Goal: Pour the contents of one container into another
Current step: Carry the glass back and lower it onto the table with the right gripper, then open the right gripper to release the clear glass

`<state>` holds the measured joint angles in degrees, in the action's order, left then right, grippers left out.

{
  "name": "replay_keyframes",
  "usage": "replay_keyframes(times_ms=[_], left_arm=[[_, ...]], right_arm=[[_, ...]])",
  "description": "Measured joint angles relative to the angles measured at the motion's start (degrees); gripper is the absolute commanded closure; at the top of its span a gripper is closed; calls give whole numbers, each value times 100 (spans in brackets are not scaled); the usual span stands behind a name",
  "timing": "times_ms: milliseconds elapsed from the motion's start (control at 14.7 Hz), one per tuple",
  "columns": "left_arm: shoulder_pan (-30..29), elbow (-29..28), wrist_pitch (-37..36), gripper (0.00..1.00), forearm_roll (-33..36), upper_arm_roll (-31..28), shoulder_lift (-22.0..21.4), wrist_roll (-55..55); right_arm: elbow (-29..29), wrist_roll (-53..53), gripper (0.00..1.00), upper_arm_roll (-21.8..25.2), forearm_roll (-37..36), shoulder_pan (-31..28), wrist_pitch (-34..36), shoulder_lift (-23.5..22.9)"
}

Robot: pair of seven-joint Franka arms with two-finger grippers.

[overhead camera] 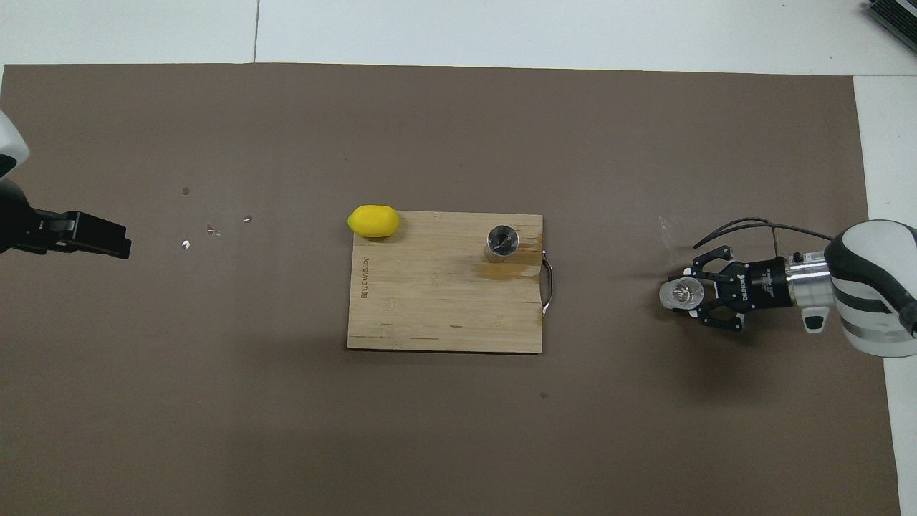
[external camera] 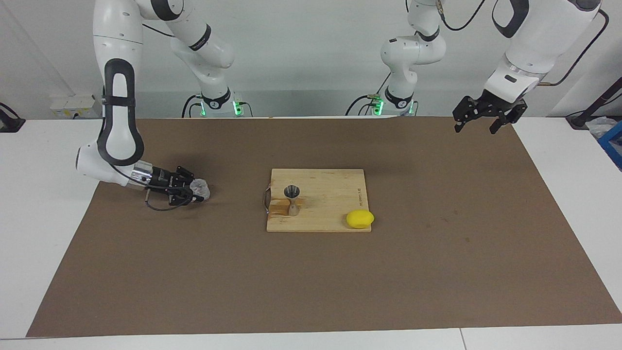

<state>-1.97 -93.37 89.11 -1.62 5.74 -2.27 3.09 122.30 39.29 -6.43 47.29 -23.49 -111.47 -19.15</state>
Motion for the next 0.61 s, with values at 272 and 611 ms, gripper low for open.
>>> replay_keyframes(times_ms=[272,611], left_arm=[[0,0,0,0,0,0,0,0],[0,0,0,0,0,0,0,0]], right_arm=[[121,-1,0,5,47,-201,-245,3],[95,-95,0,60,-183,-569,-429,112]])
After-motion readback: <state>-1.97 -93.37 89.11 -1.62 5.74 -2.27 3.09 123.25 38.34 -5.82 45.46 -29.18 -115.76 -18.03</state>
